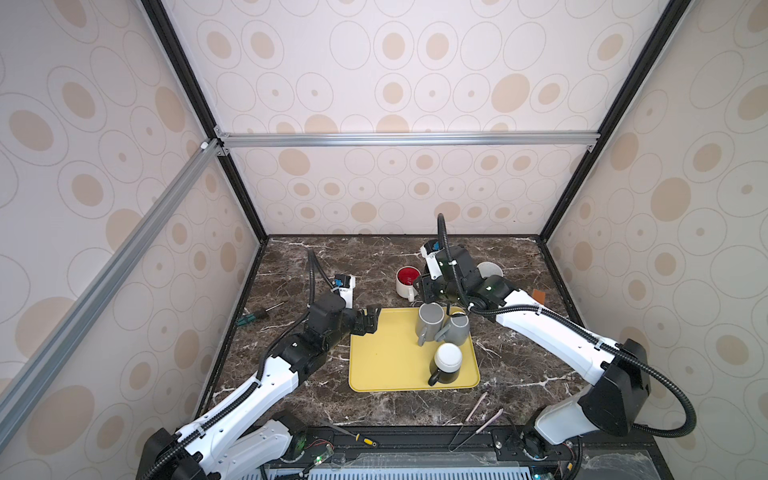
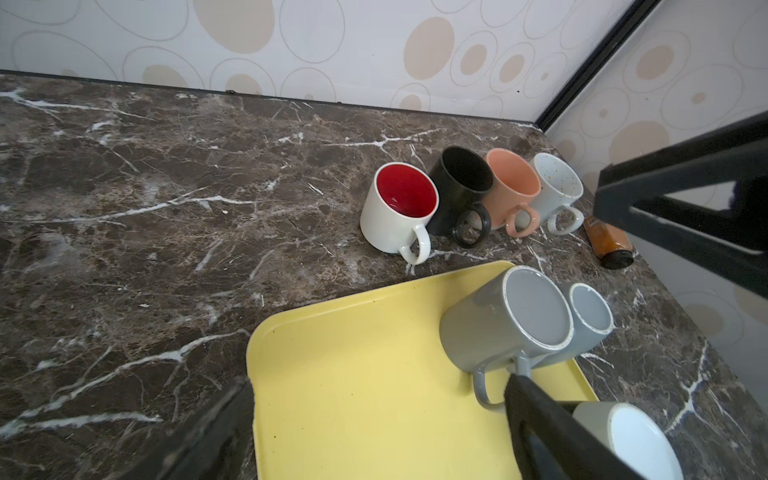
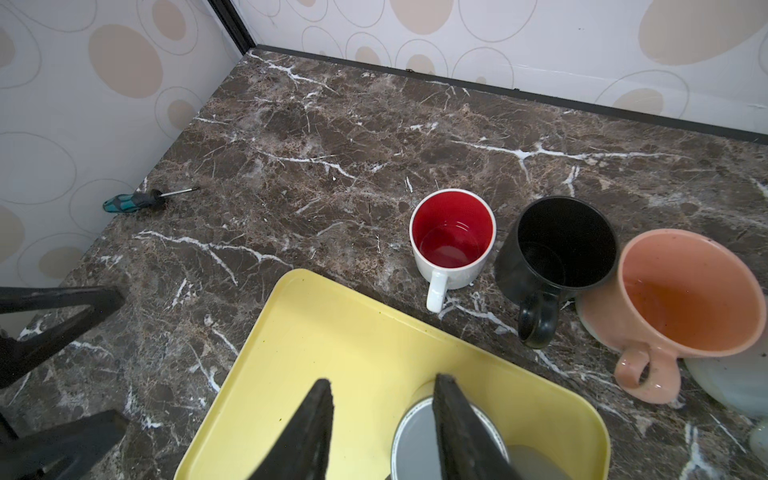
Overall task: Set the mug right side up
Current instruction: 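Open the right gripper, releasing the white mug, and raise it, then move the left gripper over the upside-down grey mug on the tray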
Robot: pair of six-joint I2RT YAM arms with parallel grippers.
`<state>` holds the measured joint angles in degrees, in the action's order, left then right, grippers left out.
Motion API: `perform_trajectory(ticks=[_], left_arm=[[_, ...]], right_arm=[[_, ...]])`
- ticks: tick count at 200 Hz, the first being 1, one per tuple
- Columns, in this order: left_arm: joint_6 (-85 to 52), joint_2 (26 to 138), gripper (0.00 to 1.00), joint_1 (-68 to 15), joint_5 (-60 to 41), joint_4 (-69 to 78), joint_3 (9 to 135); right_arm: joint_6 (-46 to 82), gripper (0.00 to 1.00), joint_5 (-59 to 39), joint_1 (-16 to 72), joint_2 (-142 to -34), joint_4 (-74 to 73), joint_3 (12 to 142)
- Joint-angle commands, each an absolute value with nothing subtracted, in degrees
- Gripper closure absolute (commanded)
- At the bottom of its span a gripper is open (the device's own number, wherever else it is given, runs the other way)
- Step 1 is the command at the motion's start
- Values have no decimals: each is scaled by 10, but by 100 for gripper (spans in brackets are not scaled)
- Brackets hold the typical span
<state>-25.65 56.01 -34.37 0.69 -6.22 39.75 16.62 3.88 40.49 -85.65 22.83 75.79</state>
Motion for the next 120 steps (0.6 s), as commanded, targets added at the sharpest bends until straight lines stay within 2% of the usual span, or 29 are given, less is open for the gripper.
perform_trajectory(ticks=[1, 41, 64, 87, 120], left_arm=[[-225, 572, 6, -375, 23, -80, 431], [-213, 607, 7, -435, 29, -37, 425], [-199, 629, 11, -448, 26, -28, 432], [-173, 653, 17, -467, 5, -37, 452], [-155, 691, 16, -501, 31, -70, 485]], right_arm=[[152, 58, 35, 408, -824, 235, 738], [137, 58, 69, 407, -819, 247, 738], [140, 58, 81, 407, -826, 283, 757], [153, 59, 89, 400, -815, 285, 750], [166, 60, 82, 386, -796, 270, 731]])
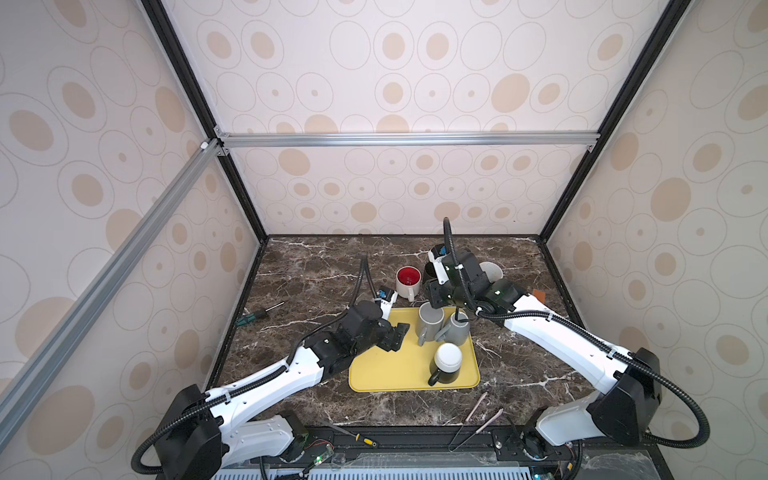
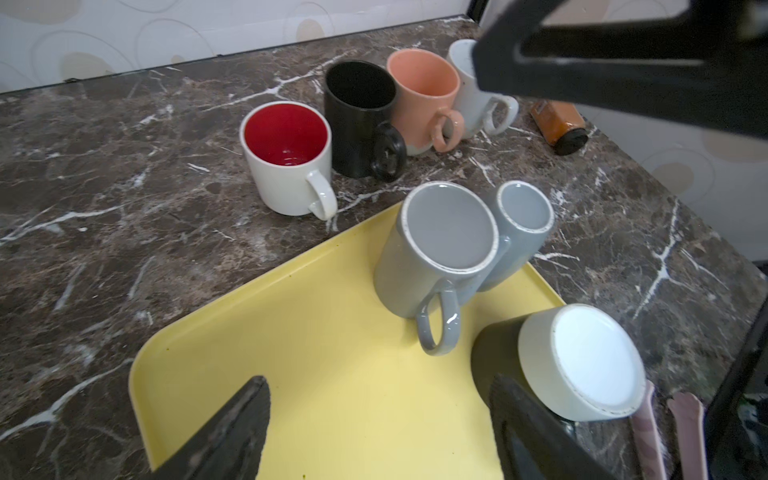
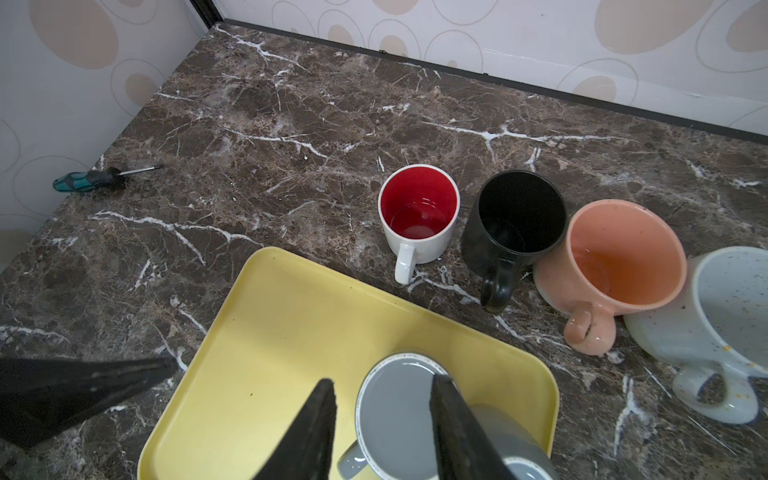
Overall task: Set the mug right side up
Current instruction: 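Move the left gripper over the upside-down grey mug on the tray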
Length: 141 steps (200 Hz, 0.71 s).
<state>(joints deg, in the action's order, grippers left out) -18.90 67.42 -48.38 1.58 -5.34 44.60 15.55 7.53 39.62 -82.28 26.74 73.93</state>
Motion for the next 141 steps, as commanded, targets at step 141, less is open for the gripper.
perform_trajectory(ticks=[141], left_arm=[[-176, 877, 36, -553, 45, -114, 592]], right_arm=[[237, 62, 62, 321, -767, 260, 671]])
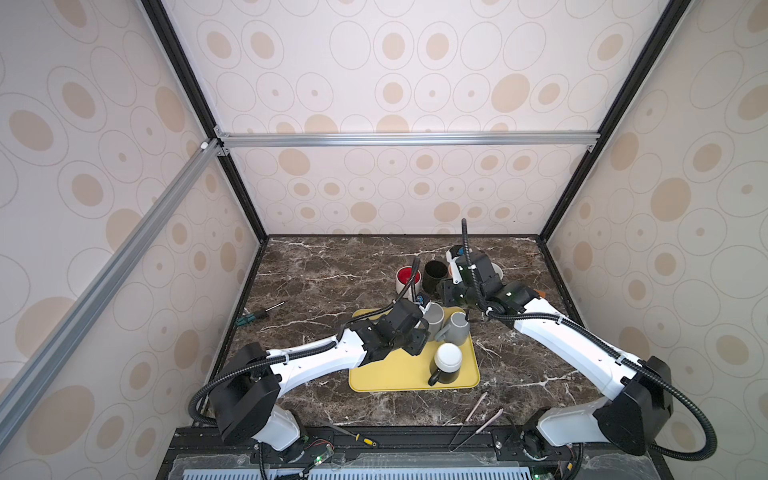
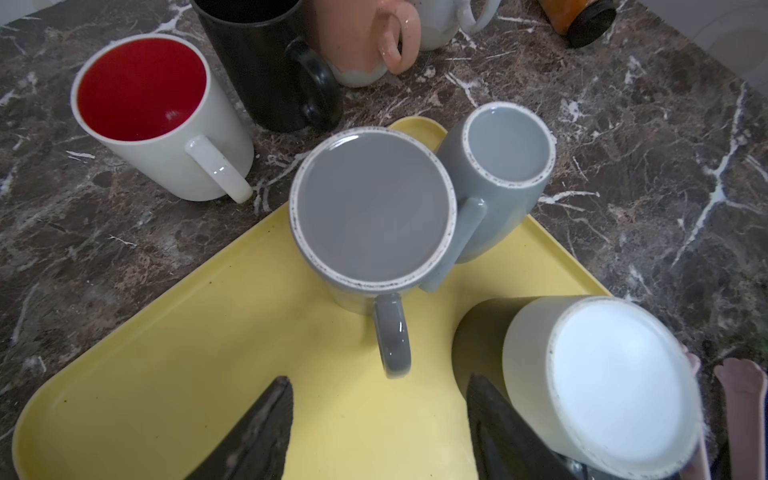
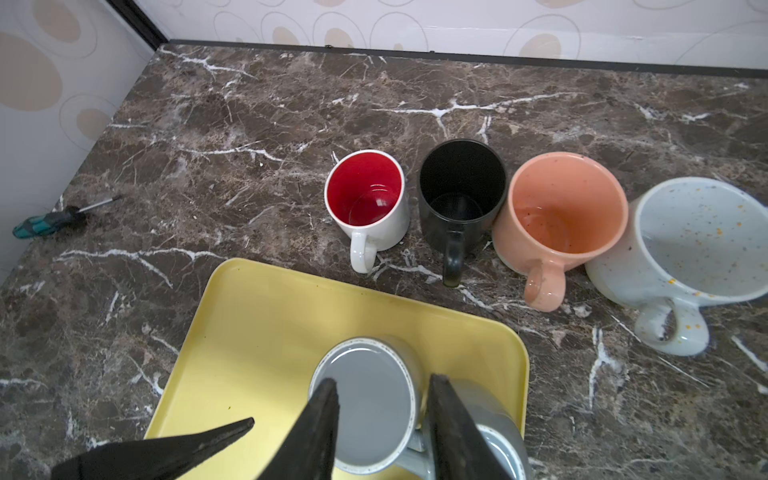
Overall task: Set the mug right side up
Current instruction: 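Move the left gripper over the upside-down grey mug on the tray, then lower the left gripper and close it on the grey mug's base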
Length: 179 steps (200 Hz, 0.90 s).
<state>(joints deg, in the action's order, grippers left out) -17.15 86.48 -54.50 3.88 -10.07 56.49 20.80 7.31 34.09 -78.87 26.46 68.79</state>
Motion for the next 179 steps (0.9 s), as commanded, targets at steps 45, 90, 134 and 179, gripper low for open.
perform_trajectory(ticks=[45, 90, 134, 179], left_arm=[[-183, 909, 42, -553, 34, -111, 610], [-185, 940, 46, -553, 25, -109, 627], [-187, 954, 47, -553, 16, -103, 631], [-190, 973, 50, -552, 34, -108, 643]], right_arm=[[246, 62, 37, 298, -759, 255, 658], [250, 62, 36, 289, -758, 255, 654], [250, 62, 20, 280, -762, 252, 654], [246, 63, 23, 279, -762, 257, 654]])
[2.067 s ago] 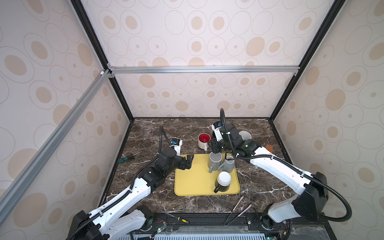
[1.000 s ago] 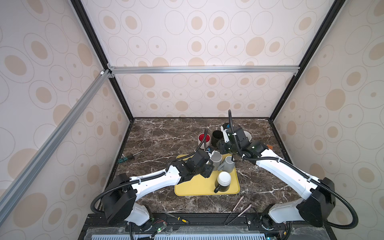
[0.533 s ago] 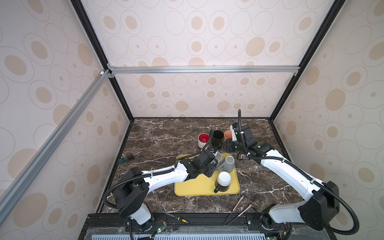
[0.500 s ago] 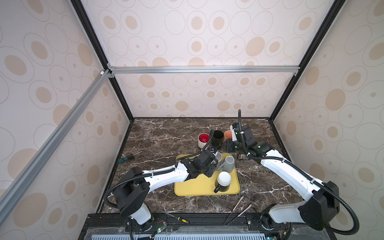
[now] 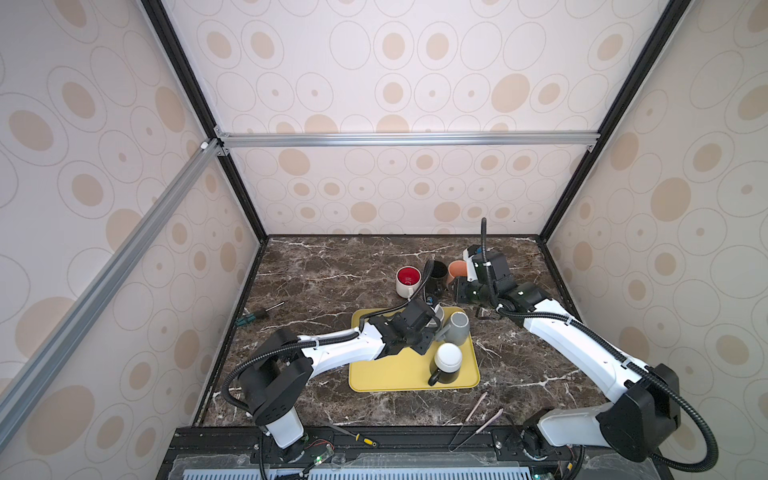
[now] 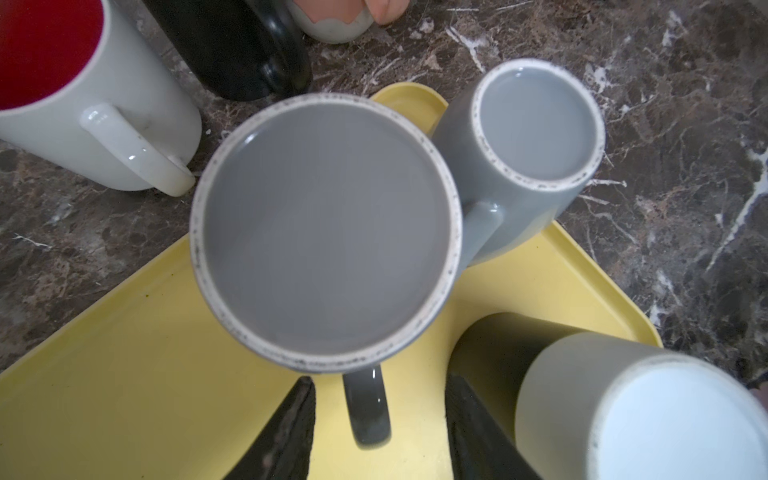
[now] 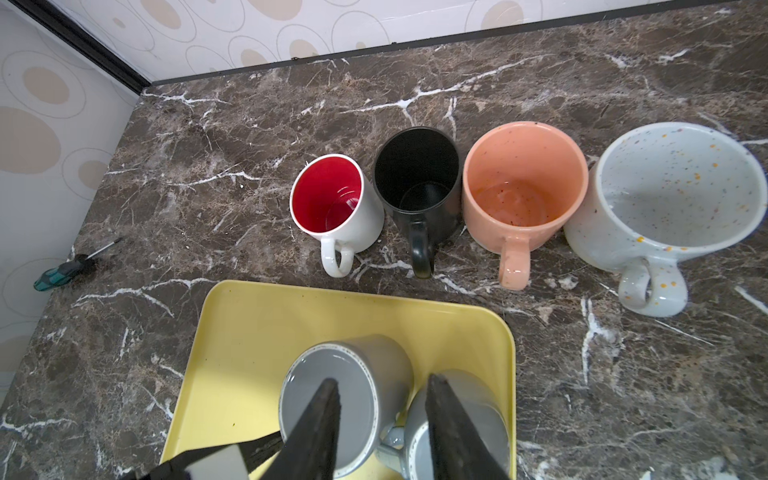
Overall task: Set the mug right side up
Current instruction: 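Lower the left gripper and close it on the grey mug's base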
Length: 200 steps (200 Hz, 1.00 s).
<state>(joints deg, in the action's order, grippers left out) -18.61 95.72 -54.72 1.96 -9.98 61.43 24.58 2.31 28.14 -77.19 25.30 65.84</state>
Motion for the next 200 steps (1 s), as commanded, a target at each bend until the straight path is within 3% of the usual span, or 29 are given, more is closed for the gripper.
perform_trajectory(ticks=[1, 200], left_arm=[[-190, 974, 50, -552, 35, -109, 644], [-192, 1024, 73, -538, 74, -153, 686]], right_arm=[[246, 63, 23, 279, -761, 257, 654], [253, 63, 11, 269, -741, 243, 629]])
